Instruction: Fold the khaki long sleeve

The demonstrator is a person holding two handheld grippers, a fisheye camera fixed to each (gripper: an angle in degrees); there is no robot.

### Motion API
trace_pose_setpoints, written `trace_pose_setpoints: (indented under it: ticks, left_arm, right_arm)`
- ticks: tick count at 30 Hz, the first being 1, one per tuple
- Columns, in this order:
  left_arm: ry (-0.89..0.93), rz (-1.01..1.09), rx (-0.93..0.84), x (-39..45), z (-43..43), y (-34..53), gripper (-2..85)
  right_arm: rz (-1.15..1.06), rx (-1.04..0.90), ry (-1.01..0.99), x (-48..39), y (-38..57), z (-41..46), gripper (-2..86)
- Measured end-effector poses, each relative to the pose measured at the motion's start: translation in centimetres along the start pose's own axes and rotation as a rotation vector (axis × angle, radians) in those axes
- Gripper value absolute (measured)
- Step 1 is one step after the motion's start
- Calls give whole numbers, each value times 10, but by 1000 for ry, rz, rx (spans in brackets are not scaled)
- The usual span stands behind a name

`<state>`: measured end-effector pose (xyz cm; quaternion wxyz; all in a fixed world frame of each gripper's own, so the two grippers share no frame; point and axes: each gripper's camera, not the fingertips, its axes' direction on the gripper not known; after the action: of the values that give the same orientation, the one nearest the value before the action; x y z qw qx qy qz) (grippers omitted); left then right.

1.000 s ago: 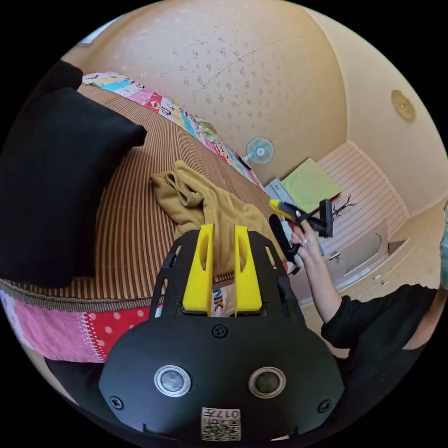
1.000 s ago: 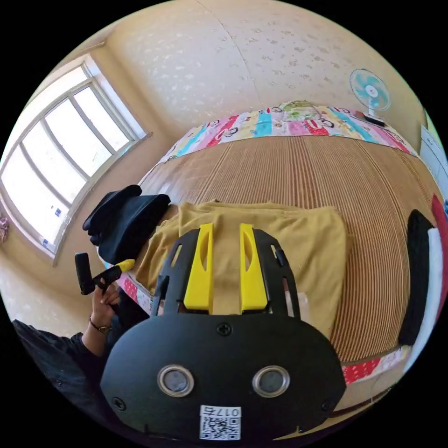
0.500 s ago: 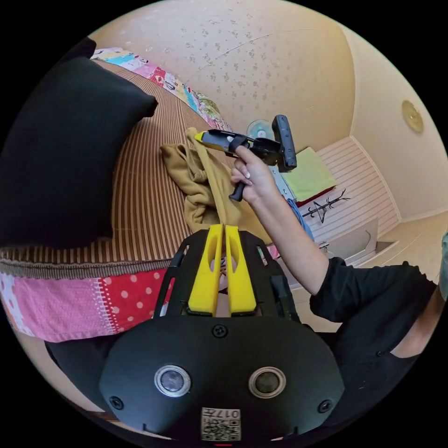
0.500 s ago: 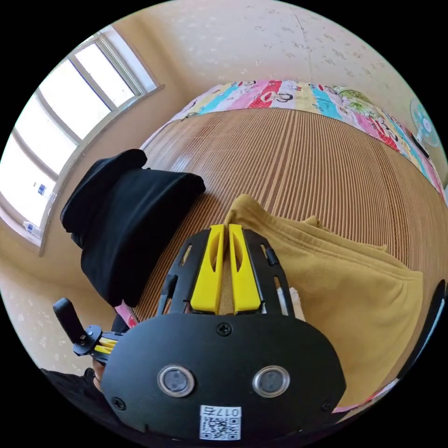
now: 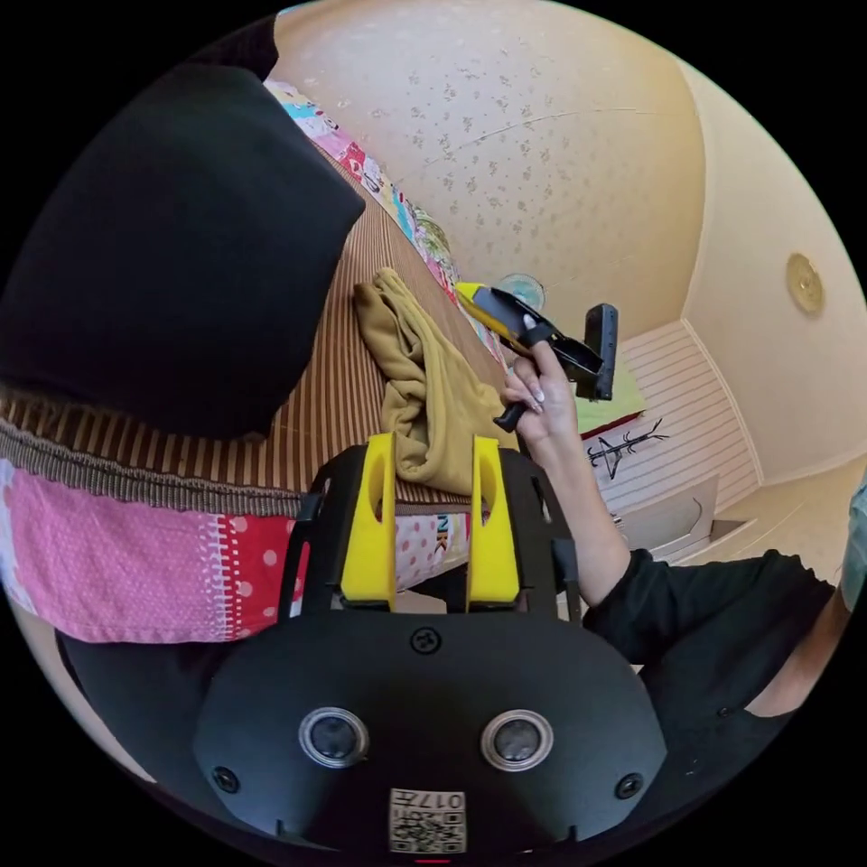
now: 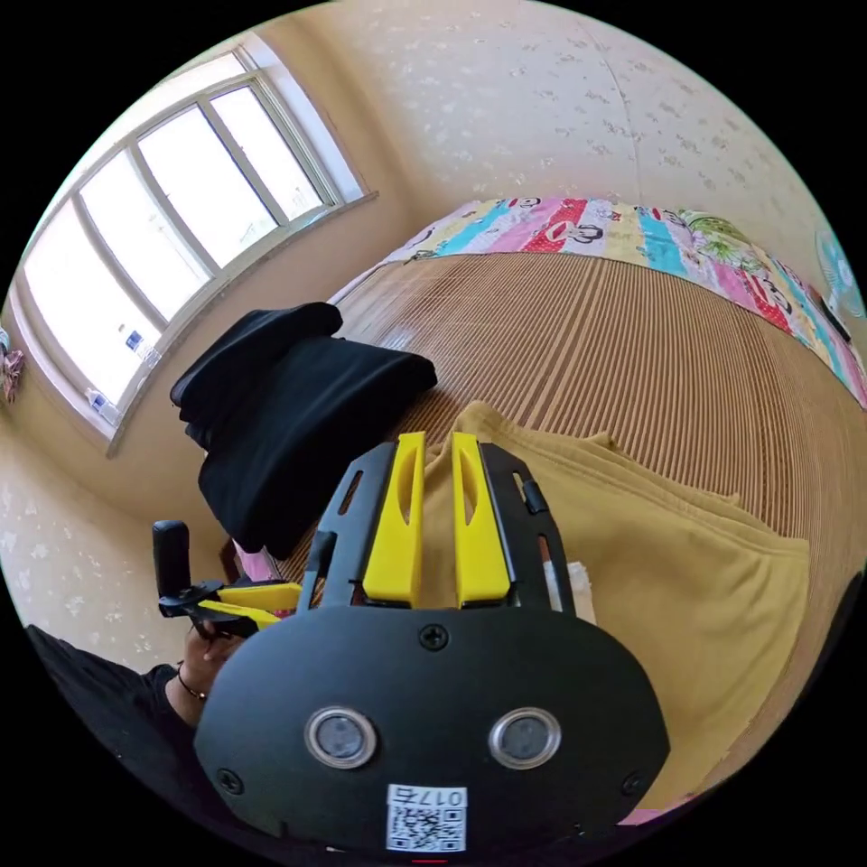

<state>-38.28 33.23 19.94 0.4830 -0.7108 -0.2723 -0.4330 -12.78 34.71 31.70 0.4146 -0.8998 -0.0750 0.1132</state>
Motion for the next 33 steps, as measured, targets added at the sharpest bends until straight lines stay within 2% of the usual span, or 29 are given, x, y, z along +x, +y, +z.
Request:
trace_pose_setpoints:
  ticks: [8,13,16,18,20,24,29,33]
  left_arm:
    - [-79,-82,82,12,19,17,139]
    - [-135,-117,51,18,39,12,98]
    - [-59,-86,84,28,40,11,65]
    - [-39,-56,137,43,38,10,62]
    - [-37,38,160,78,44,0,57]
    - [-43,212,121,148,77,-24,54]
    - [-19,467,-24,261,186,-36,52]
    - [-9,568,-162,308,278,-9,52]
  right_arm:
    - [186,83,361,75,125,-95,9]
    - [292,38,454,115,183,-109,6]
    - [299,4,551,129,212,-98,6]
    - [276,20,512,135,227,-86,5]
    - [269,91,506,133,240,-87,4]
    - [258,116,514,132,251,-88,4]
    - [262,114,556,130,257,-90,5]
    - [368,211,438,158,275,-120,5]
